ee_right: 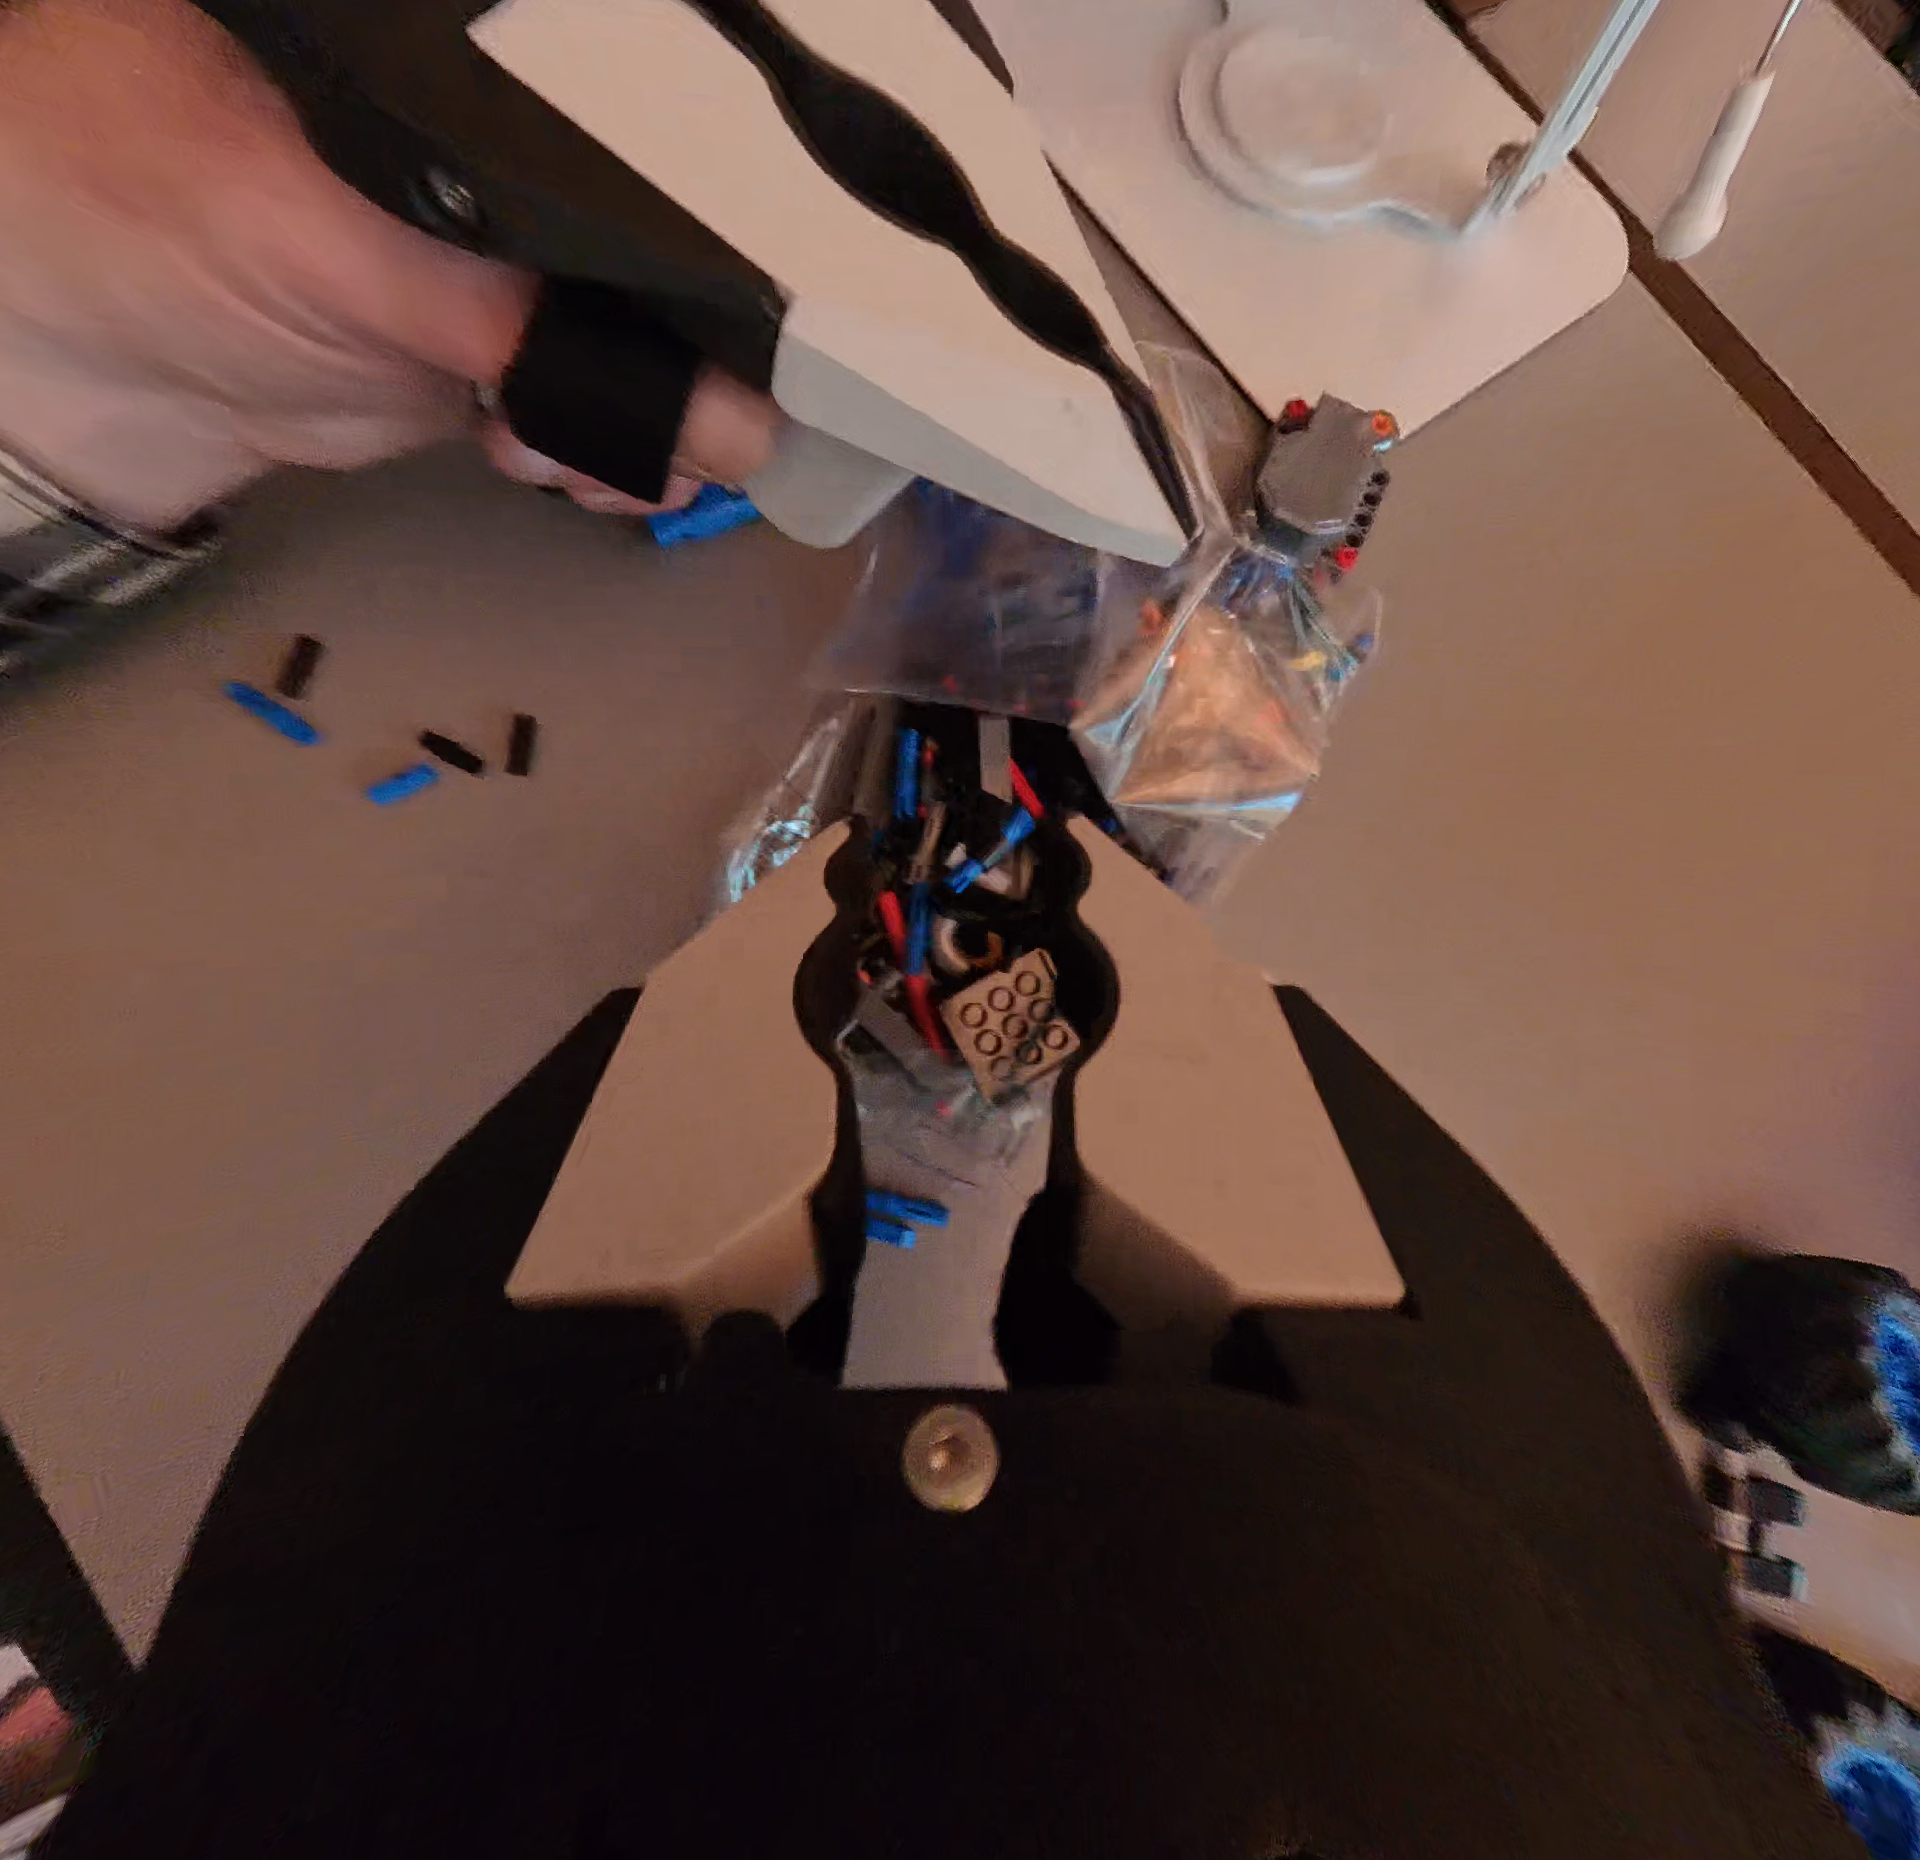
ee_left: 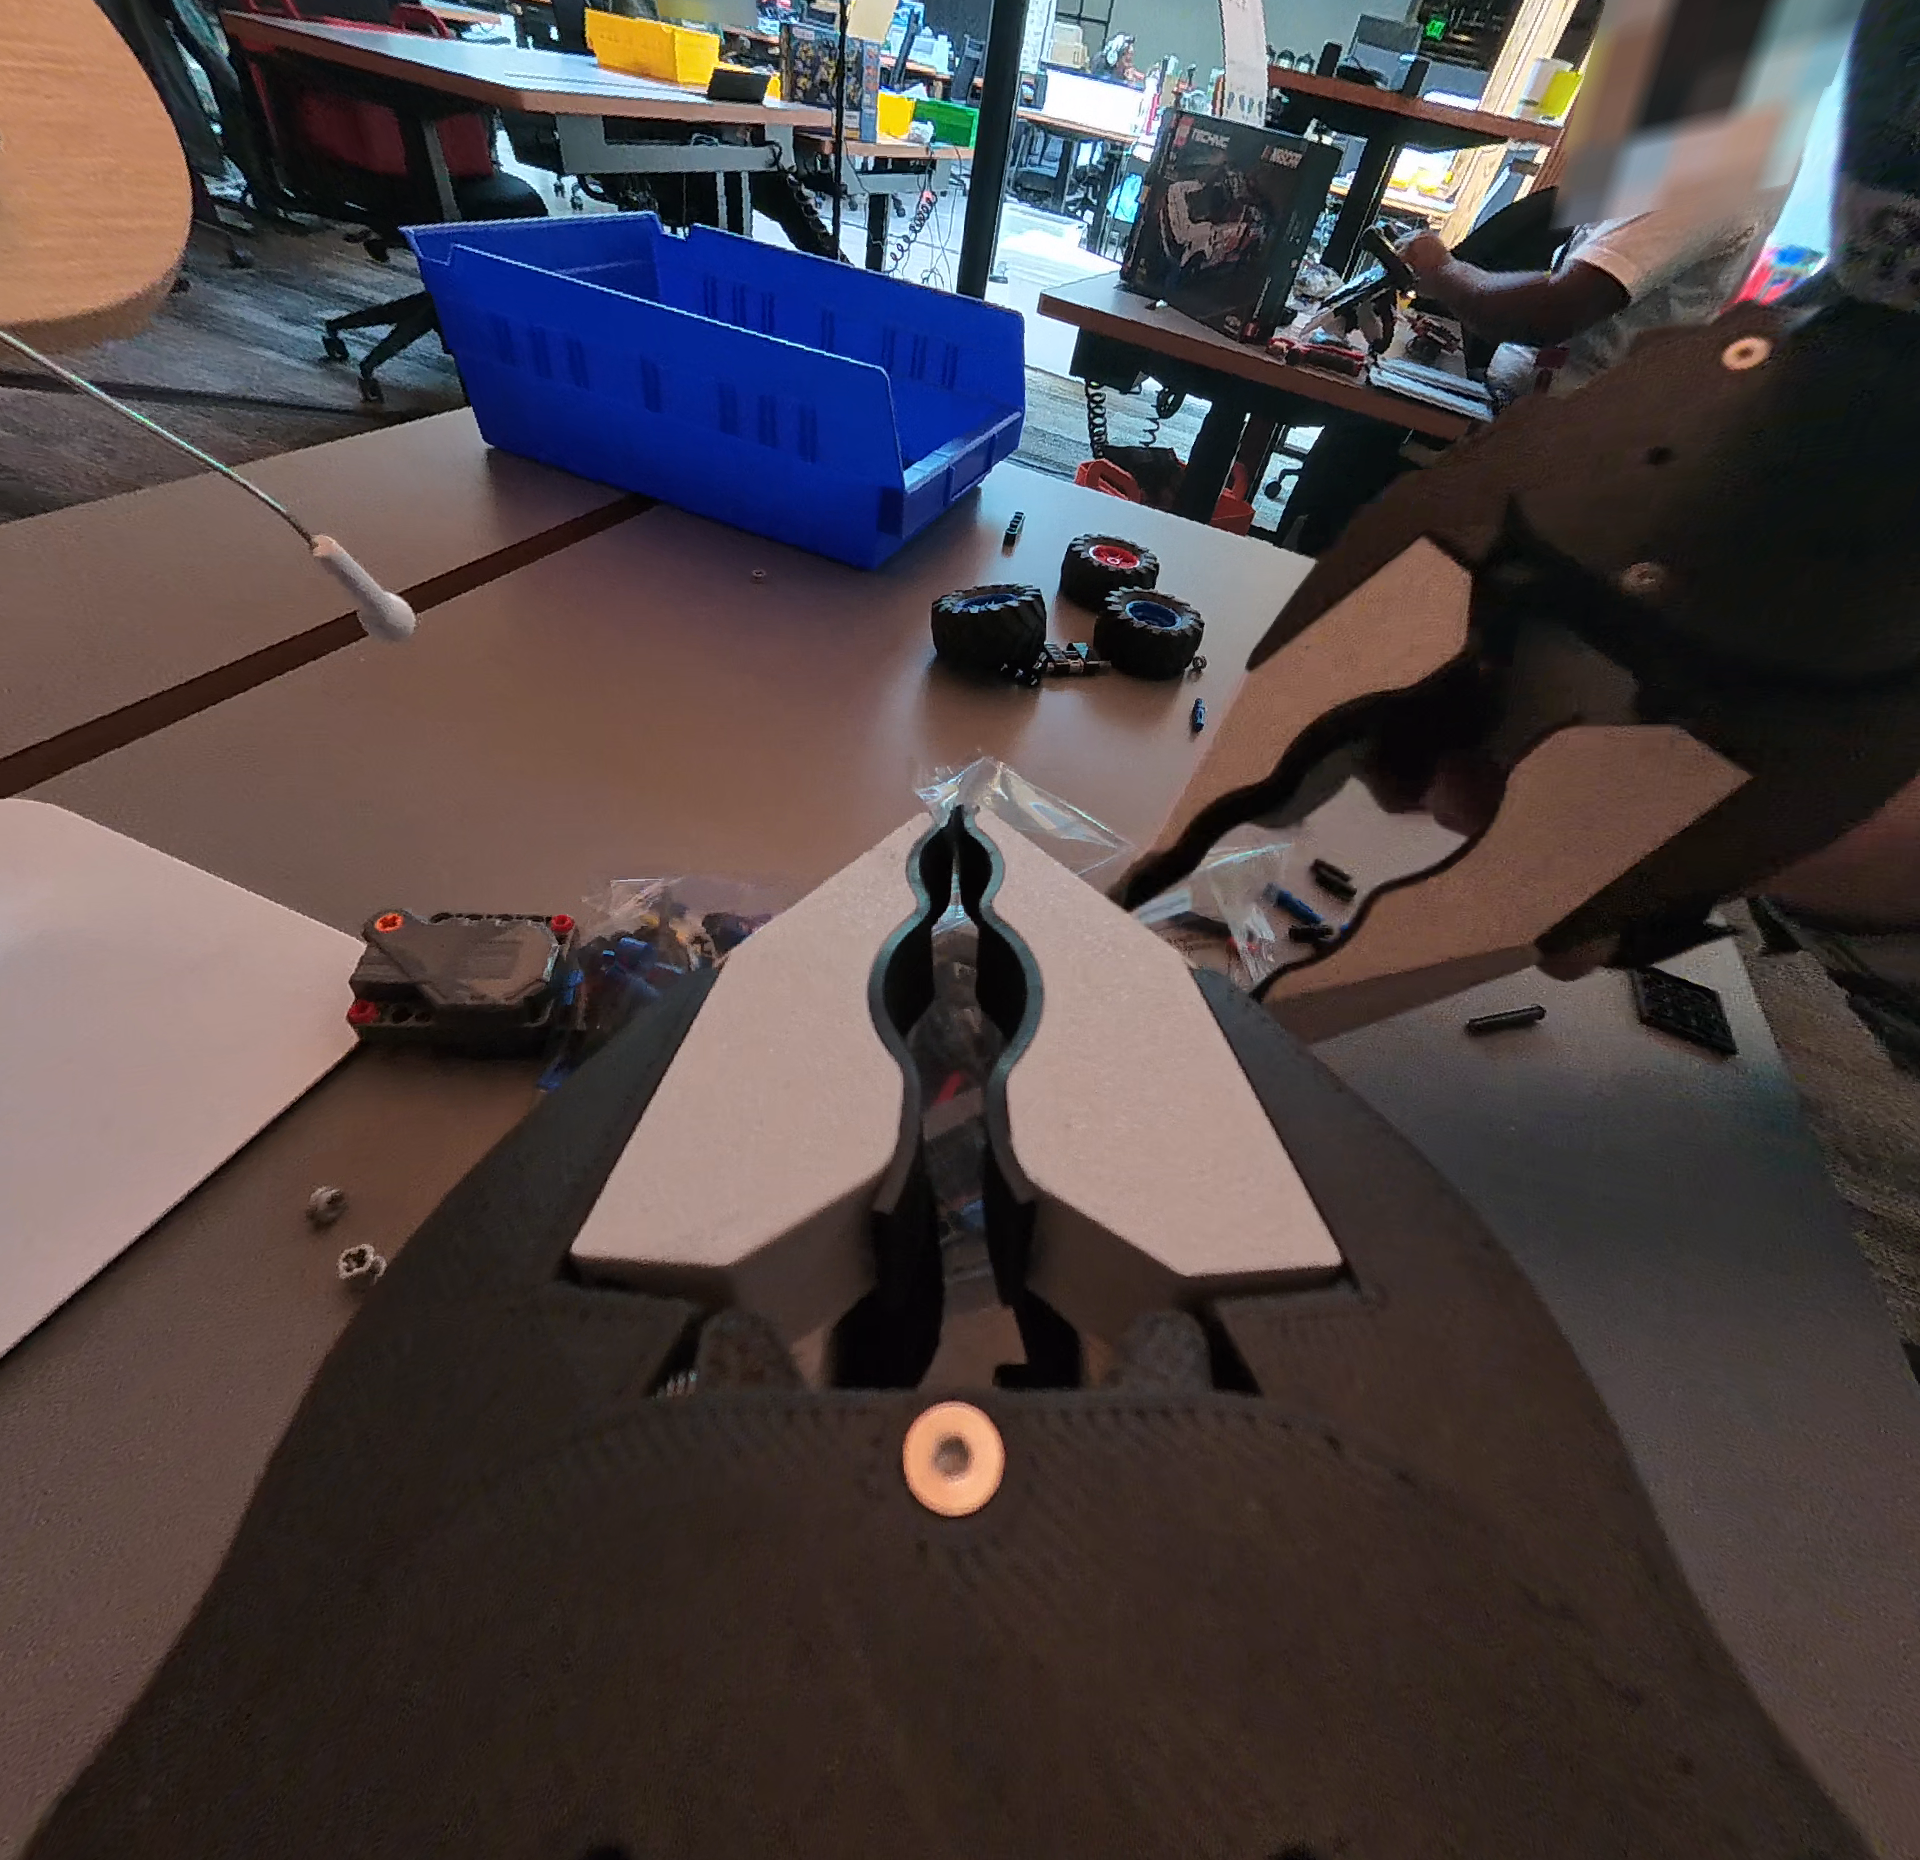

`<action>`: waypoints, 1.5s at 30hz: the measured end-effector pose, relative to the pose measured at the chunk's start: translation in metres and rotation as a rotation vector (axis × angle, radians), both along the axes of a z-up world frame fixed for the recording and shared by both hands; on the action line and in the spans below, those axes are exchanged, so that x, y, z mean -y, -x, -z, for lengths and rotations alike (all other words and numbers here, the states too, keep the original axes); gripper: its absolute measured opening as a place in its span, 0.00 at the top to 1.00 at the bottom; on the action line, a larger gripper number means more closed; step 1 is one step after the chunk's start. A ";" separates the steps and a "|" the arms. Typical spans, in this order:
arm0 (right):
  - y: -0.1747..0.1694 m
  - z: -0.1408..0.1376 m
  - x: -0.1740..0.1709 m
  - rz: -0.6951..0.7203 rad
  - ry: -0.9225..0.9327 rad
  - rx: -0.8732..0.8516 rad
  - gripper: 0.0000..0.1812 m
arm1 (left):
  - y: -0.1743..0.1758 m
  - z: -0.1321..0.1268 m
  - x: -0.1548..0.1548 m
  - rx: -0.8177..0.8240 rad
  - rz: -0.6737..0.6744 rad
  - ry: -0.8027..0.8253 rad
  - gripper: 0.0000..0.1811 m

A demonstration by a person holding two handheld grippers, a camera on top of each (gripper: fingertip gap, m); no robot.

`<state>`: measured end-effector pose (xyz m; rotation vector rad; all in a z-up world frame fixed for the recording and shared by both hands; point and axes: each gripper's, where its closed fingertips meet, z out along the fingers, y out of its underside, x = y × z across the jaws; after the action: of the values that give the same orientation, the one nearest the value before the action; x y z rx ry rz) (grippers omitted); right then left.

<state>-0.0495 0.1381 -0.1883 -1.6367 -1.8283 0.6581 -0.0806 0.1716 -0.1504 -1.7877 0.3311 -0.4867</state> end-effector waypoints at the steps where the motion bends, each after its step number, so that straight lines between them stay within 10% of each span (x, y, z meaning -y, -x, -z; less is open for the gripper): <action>1: 0.001 -0.003 -0.002 0.002 -0.026 -0.002 0.84 | 0.000 0.000 0.000 -0.001 -0.002 0.000 1.00; 6: -0.002 -0.031 0.037 -0.108 0.044 -0.108 0.85 | 0.003 -0.003 0.000 0.010 -0.004 -0.007 1.00; 13: 0.010 0.047 0.127 -0.296 0.077 0.097 0.85 | 0.001 -0.001 0.001 0.006 -0.004 -0.003 1.00; 29: 0.028 0.065 0.135 -0.280 0.157 0.088 0.96 | 0.002 -0.004 0.002 0.009 -0.001 -0.010 1.00; 39: -0.011 -0.015 0.062 -0.115 0.120 -0.099 0.96 | 0.002 -0.005 0.002 0.015 -0.002 -0.015 1.00; 45: -0.002 0.007 -0.006 0.000 -0.080 0.075 0.85 | -0.001 -0.003 0.001 0.007 0.002 -0.007 1.00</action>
<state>-0.0476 0.1440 -0.1956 -1.6285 -1.8832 0.5225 -0.0800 0.1704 -0.1478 -1.7782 0.3290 -0.4927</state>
